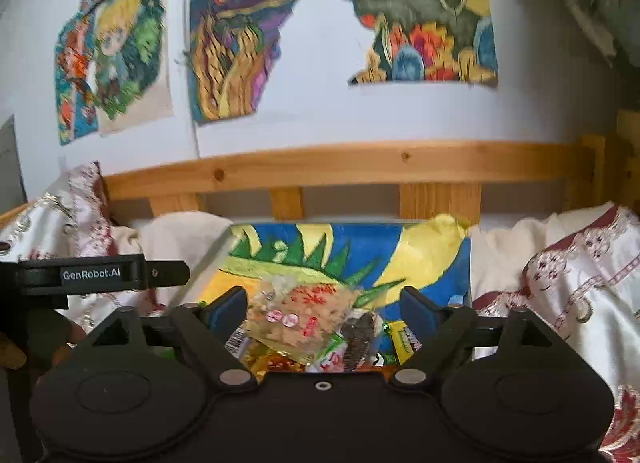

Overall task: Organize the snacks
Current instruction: 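Lower both held snacks into the tray and open both grippers, then withdraw both open grippers from the tray back over the bed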

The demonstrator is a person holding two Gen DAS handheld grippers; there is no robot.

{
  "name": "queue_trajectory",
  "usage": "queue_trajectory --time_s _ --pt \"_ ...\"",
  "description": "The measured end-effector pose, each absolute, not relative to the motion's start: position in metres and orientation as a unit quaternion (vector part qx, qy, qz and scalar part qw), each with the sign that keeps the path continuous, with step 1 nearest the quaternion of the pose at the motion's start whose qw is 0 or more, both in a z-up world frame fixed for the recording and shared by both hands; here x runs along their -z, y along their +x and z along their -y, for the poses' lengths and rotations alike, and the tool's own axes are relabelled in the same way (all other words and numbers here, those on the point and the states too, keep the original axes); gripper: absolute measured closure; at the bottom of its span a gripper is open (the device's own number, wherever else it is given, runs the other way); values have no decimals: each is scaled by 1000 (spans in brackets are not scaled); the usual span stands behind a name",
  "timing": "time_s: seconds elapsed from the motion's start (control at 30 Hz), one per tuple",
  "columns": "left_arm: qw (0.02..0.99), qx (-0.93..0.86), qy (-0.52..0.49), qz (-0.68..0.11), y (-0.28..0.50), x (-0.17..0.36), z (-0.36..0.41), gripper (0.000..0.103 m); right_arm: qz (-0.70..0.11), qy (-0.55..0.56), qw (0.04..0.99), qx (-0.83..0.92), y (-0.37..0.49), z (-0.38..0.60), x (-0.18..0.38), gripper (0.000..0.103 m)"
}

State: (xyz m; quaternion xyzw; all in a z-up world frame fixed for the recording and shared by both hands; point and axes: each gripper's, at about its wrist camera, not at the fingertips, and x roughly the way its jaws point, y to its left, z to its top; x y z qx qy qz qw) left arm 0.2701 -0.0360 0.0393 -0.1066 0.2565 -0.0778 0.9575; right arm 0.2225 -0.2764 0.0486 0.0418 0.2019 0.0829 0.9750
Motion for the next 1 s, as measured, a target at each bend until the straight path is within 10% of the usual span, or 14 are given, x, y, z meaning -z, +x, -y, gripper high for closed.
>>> queue_trajectory --time_s 0.17,1.0 --pt "962 71 -103 -245 233 -53 31 1 -174 47 979 -95 188 277 -65 1" --pt "964 46 -68 -252 75 -46 25 1 -208 25 970 -125 59 266 -53 1"
